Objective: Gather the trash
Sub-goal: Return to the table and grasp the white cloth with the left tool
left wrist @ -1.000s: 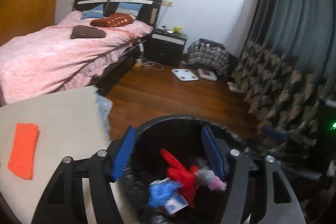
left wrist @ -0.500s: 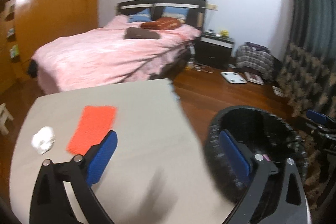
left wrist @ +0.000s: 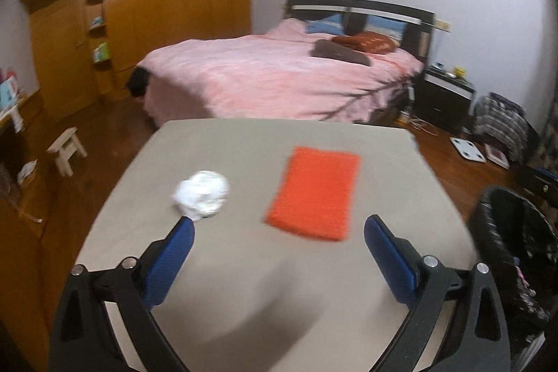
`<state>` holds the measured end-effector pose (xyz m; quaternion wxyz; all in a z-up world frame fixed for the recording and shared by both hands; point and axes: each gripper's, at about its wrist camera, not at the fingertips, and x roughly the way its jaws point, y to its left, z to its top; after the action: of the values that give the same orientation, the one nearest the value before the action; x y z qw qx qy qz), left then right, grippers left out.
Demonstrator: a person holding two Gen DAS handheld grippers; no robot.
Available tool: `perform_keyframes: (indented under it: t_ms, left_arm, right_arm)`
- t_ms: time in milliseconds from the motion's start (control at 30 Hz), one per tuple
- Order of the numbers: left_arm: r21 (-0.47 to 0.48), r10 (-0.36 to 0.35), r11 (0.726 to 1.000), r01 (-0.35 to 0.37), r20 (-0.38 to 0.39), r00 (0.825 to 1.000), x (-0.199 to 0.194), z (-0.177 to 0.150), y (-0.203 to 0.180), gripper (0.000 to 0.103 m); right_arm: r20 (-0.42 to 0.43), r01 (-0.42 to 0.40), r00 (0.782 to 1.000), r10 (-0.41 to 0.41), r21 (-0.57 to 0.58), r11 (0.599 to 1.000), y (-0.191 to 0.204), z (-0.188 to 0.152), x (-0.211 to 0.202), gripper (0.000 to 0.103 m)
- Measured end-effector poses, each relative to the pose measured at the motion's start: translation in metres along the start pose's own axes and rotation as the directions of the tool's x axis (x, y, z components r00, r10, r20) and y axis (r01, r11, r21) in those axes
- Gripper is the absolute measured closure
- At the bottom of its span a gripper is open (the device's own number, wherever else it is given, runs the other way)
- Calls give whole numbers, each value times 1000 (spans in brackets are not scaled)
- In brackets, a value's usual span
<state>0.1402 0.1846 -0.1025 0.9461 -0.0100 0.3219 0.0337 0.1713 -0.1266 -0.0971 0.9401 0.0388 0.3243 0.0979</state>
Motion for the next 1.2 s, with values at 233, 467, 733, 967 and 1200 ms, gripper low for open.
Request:
perform_keyframes:
  t_ms: [233,467,733,967,1200]
  left_arm:
    - [-42,61,997,-62,-22,998,45,3,53,7]
    - [-52,54,997,-58,-67,996,96,8,82,8]
    - [-72,-8,997,-2,-128,992,141,17,87,23]
    - [-87,-33,996,19,-160,987,148,12,86,60]
    - [-97,13,995,-23,-102,995,111,10,96,61]
  right_arm:
    - [-30,-10,1000,9,-39,999,42,7,54,6]
    - [-80,-10,997,4,-79,997,72,8,112,6]
    - [-98,-21,995,12,-94,995,89,10,140,5]
    - [-134,-47,990,32,-110,993,104,6,154,5]
    - [-191,-77,980,51,-127,989,127,-6,171,6]
